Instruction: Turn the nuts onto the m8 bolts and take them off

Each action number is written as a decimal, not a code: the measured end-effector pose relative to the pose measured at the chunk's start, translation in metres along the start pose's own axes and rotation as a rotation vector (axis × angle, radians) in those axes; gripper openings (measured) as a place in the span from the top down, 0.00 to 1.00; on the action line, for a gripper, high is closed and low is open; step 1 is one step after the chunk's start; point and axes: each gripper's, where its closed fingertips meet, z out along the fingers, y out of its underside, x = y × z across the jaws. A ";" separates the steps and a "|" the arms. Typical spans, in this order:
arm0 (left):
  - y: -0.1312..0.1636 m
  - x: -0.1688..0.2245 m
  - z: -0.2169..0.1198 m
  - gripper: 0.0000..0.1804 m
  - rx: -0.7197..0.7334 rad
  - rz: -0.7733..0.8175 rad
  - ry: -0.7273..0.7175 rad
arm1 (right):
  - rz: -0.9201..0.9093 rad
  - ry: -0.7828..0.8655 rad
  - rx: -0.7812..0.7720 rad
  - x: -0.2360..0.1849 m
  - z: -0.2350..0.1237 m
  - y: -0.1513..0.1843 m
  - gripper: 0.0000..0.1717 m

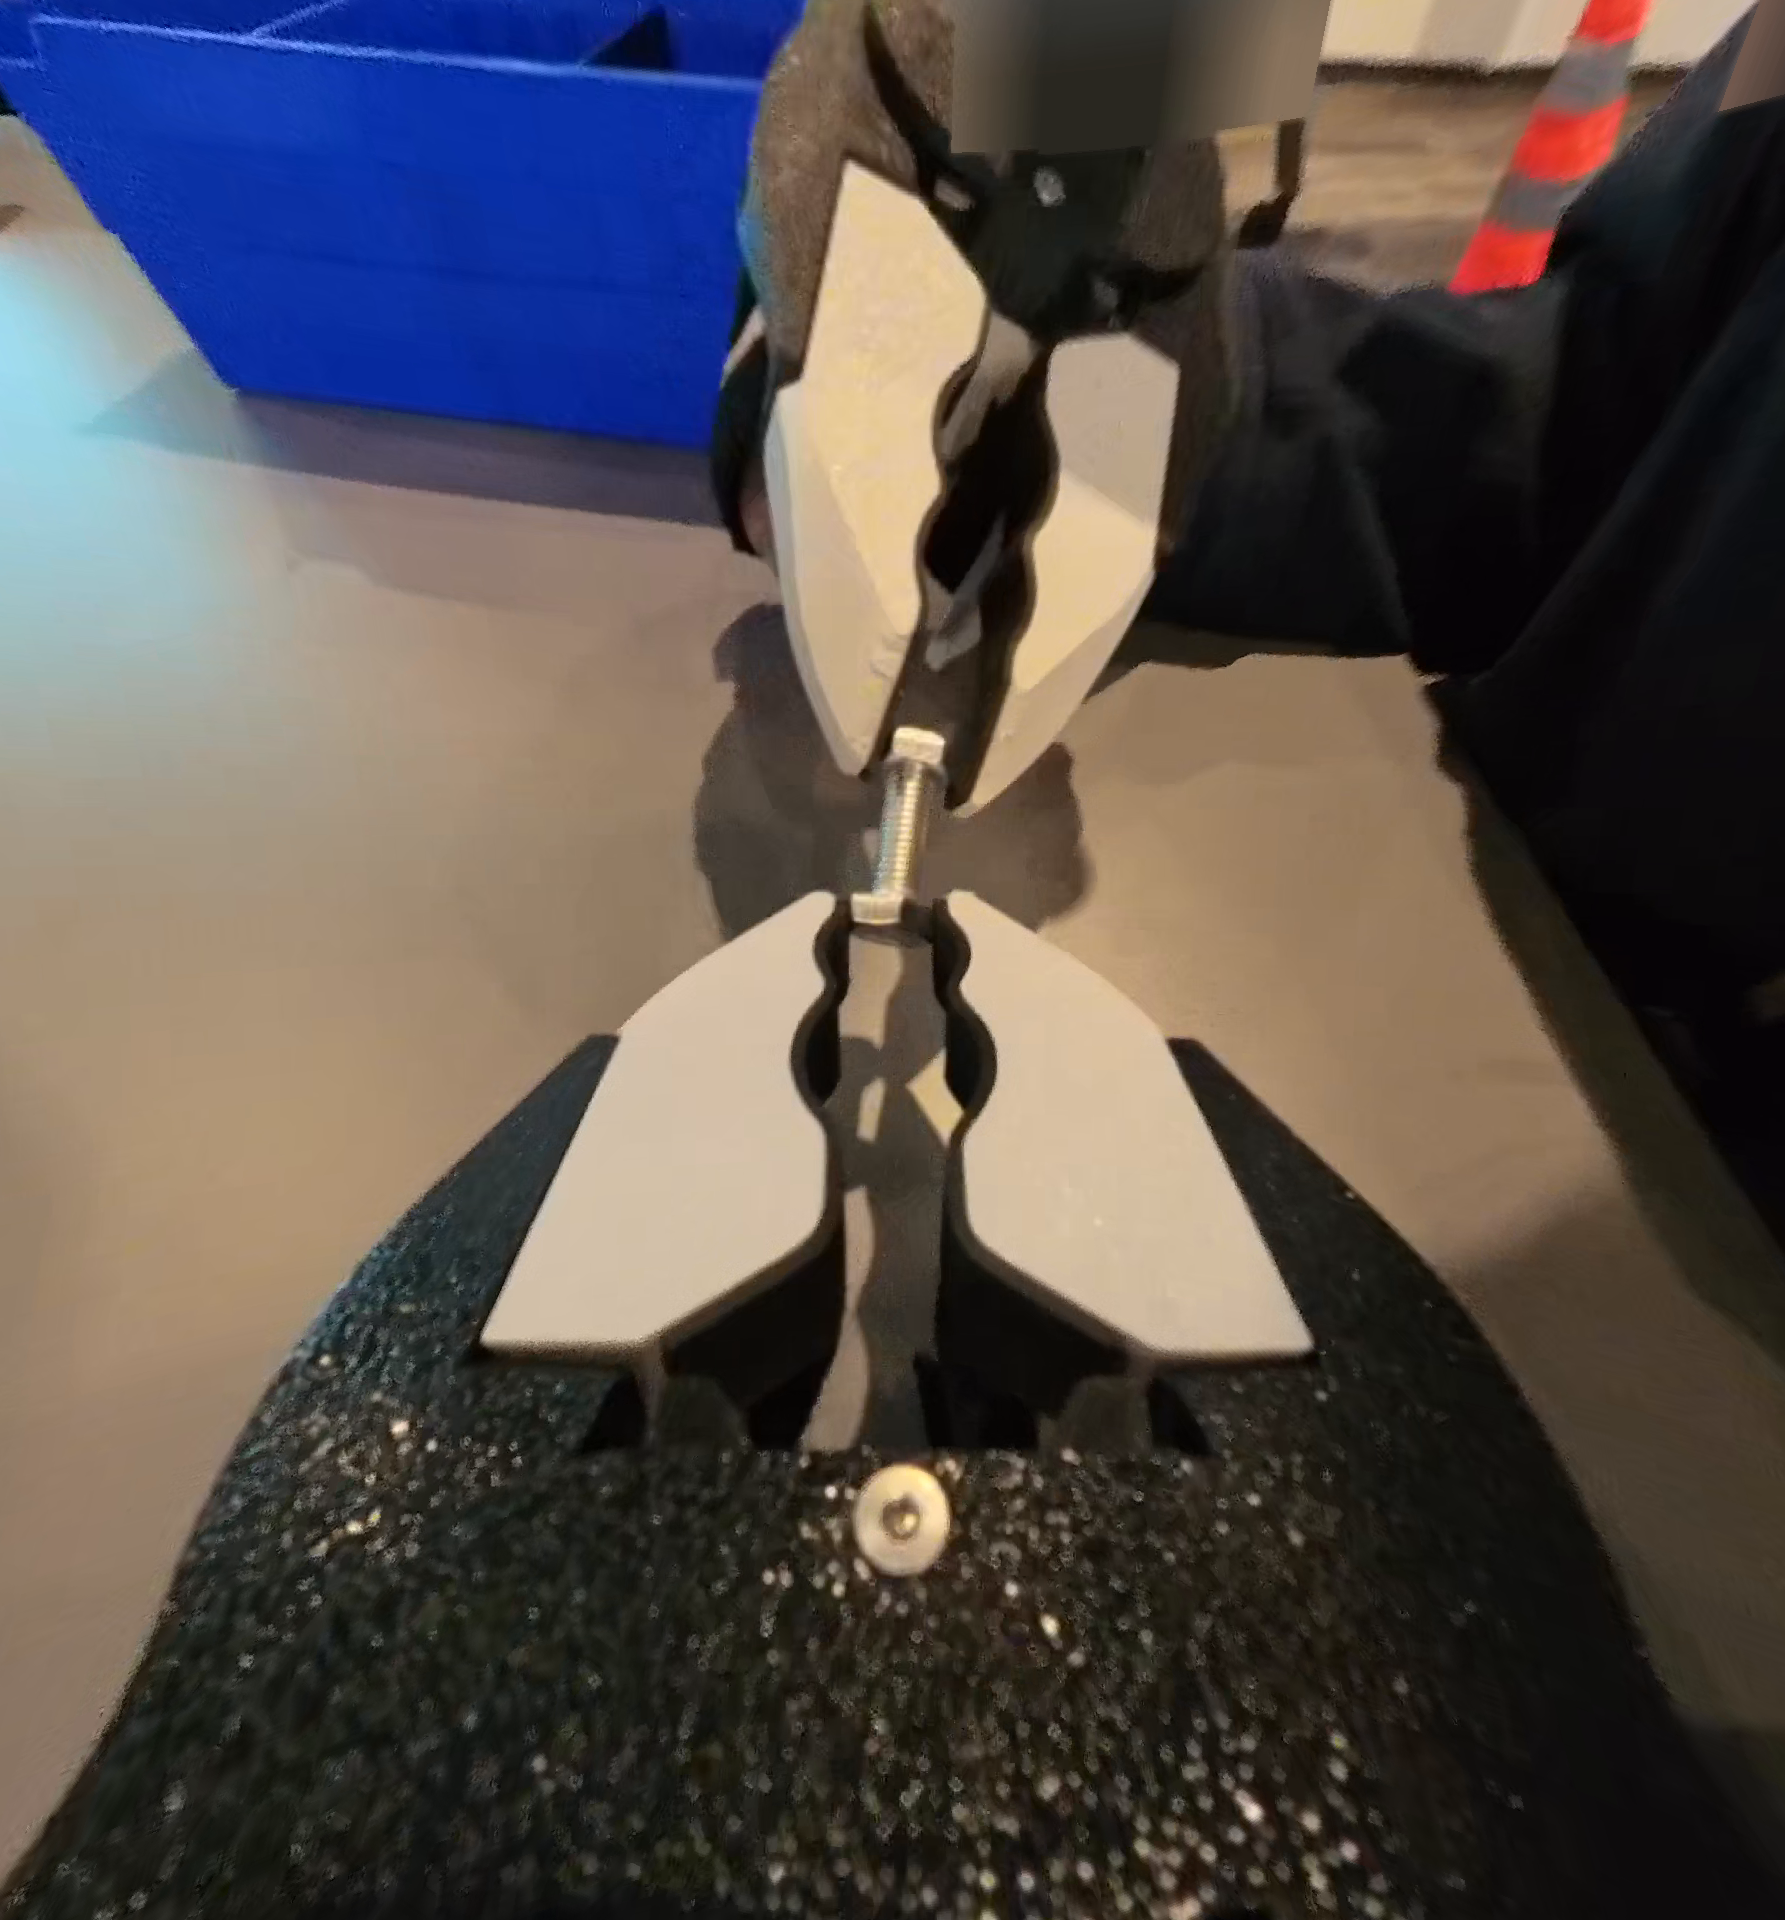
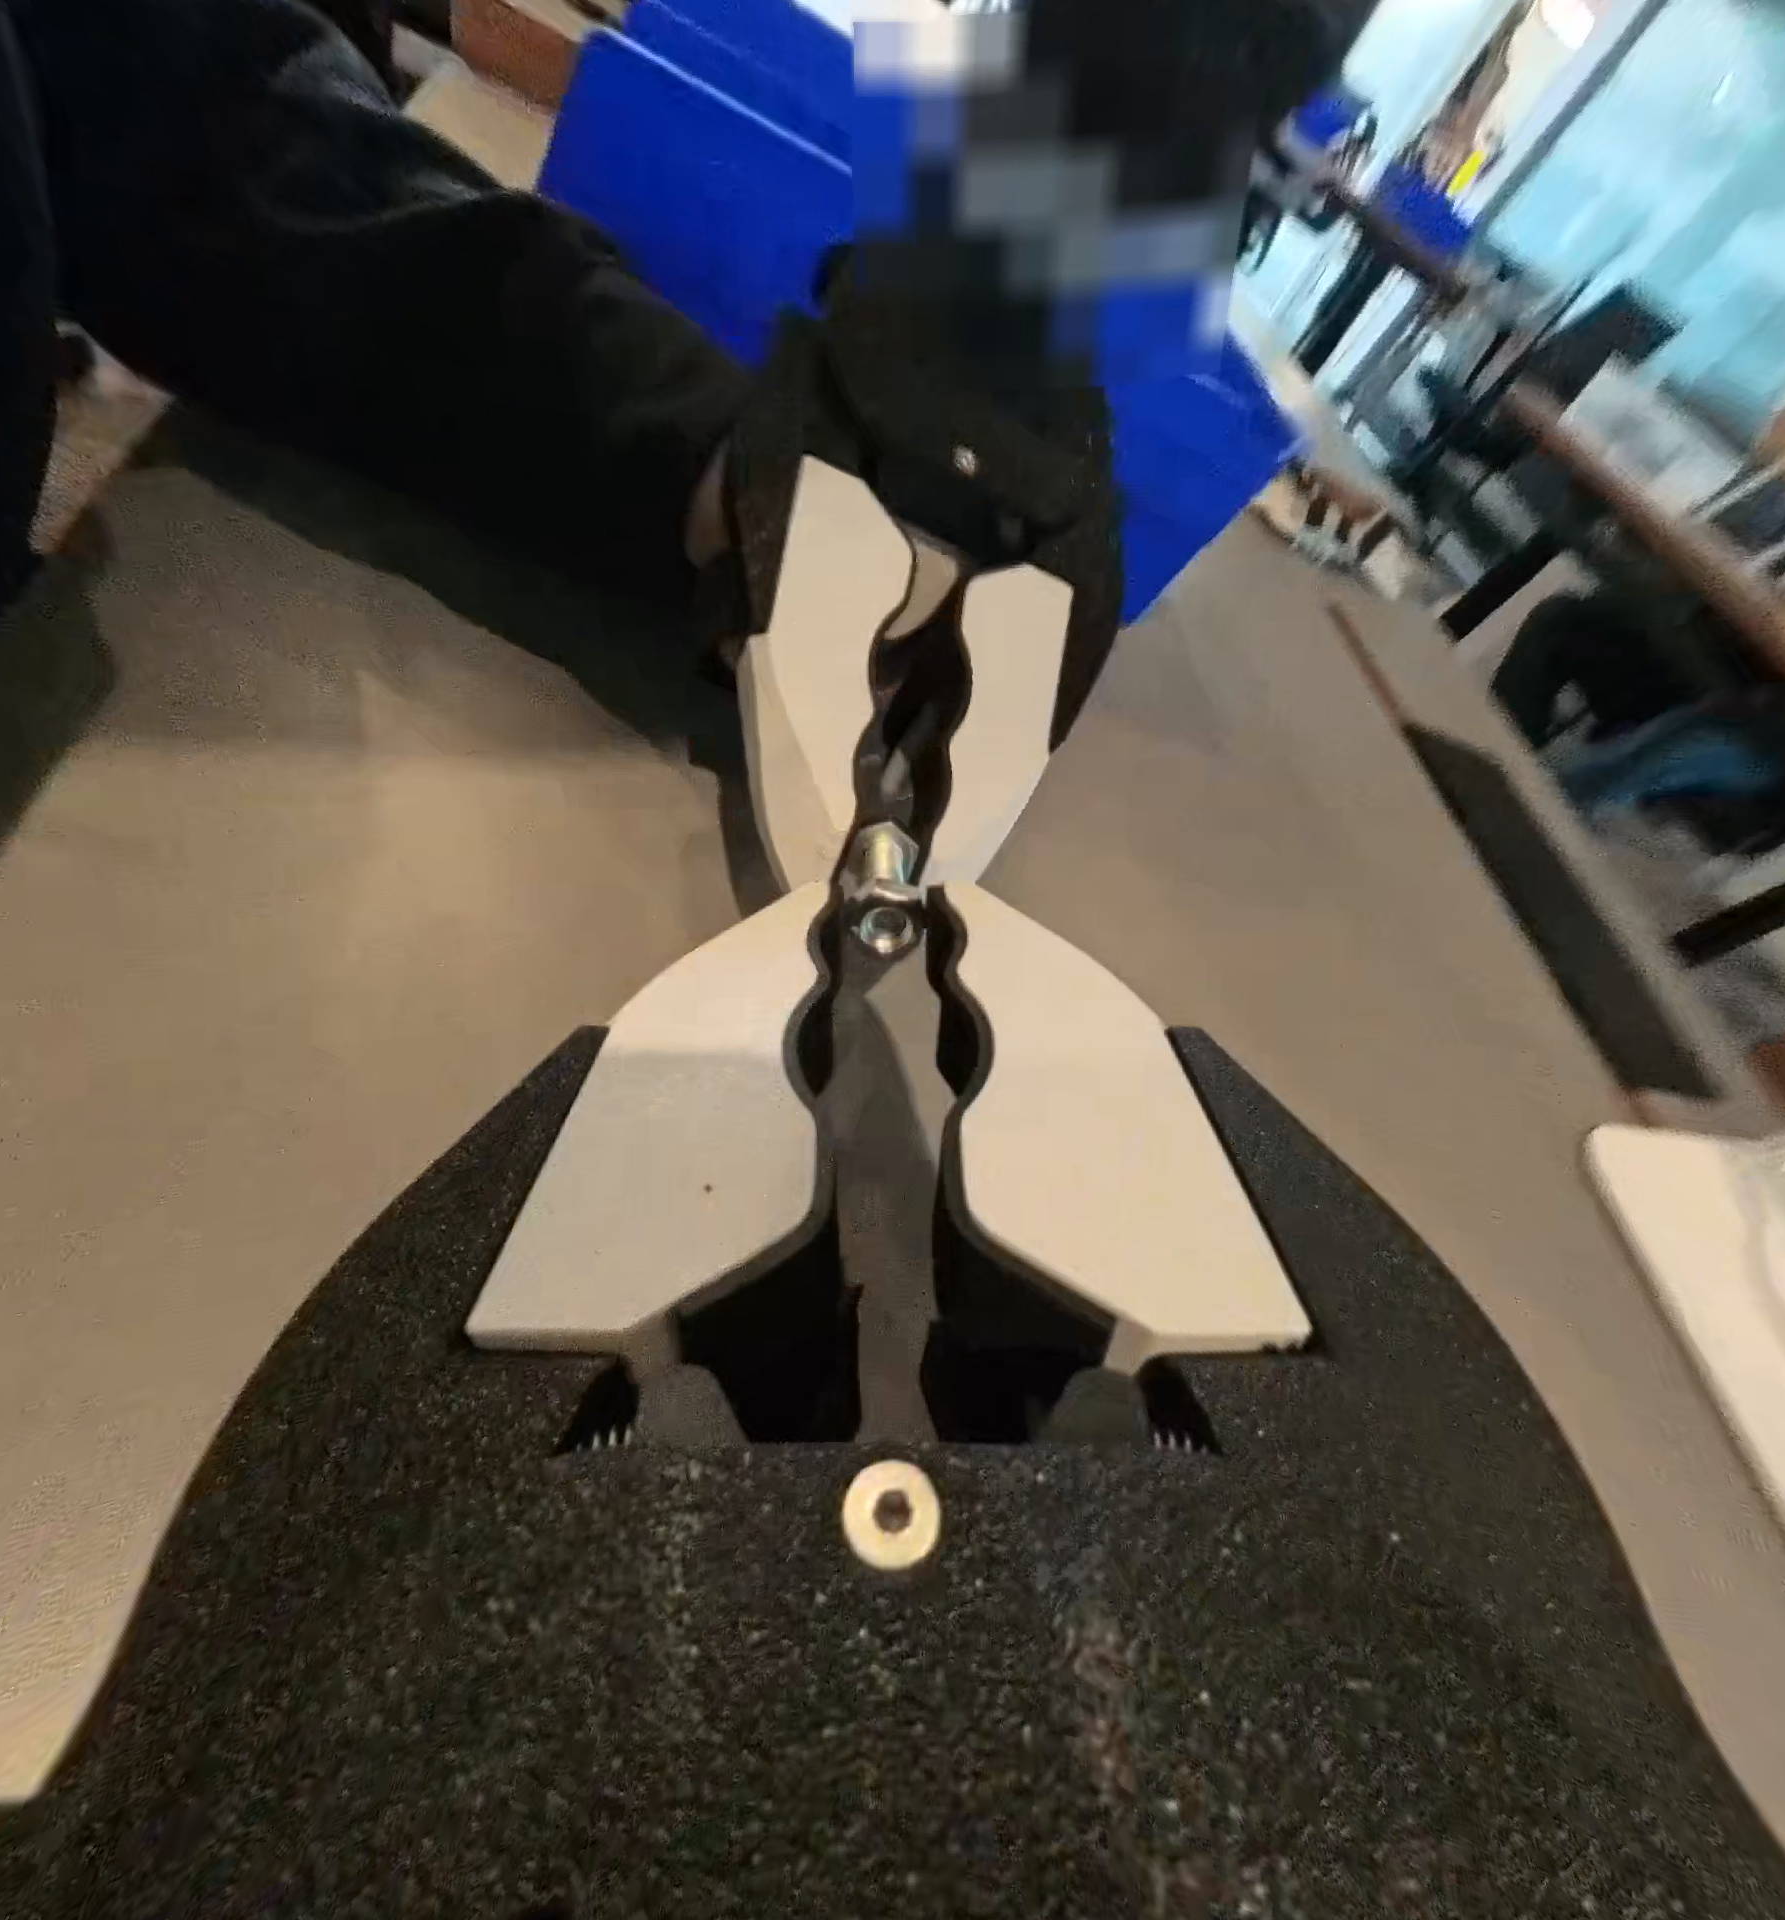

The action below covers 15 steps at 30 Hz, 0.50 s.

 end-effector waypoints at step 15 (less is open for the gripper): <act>-0.003 -0.008 -0.004 0.92 0.013 0.021 -0.070 | 0.342 -0.018 0.040 0.011 -0.001 0.001 0.81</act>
